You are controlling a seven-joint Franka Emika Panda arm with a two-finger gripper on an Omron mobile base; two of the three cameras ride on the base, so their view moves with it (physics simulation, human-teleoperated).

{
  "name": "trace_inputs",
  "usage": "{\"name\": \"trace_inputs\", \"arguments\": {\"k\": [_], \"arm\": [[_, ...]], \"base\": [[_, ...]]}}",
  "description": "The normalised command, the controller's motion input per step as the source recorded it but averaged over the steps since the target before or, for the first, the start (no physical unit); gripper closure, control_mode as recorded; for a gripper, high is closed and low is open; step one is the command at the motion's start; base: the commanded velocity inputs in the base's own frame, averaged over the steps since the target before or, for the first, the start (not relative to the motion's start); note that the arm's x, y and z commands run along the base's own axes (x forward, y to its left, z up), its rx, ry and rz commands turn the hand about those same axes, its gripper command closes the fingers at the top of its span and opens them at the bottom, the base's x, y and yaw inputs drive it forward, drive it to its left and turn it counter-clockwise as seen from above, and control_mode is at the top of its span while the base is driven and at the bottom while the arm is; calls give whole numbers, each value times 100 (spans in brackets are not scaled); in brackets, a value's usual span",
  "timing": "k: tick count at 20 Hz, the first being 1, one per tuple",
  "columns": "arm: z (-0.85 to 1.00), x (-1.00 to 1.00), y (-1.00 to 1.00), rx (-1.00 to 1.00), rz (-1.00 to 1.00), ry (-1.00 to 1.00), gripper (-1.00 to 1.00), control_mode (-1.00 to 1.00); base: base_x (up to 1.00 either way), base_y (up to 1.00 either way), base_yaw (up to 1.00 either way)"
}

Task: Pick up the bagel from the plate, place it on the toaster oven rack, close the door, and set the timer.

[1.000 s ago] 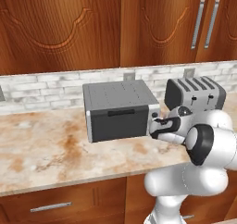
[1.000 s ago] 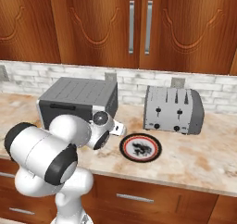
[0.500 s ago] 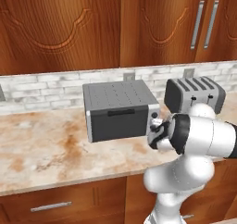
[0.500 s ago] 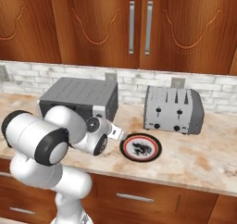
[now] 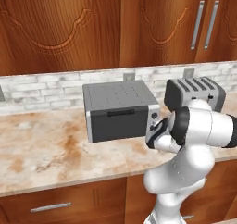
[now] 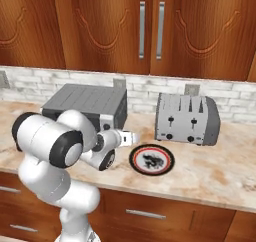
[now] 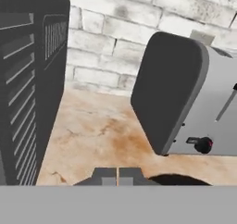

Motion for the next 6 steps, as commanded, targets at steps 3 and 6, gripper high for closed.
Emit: {"name": "trace_inputs", "arguments": {"k": [3, 6], "arm": [[96, -31, -100, 45, 0, 13, 100, -100], [100, -60, -100, 54, 0, 1, 100, -100]], "base": [[0, 0, 0], [0, 0, 0]]}}
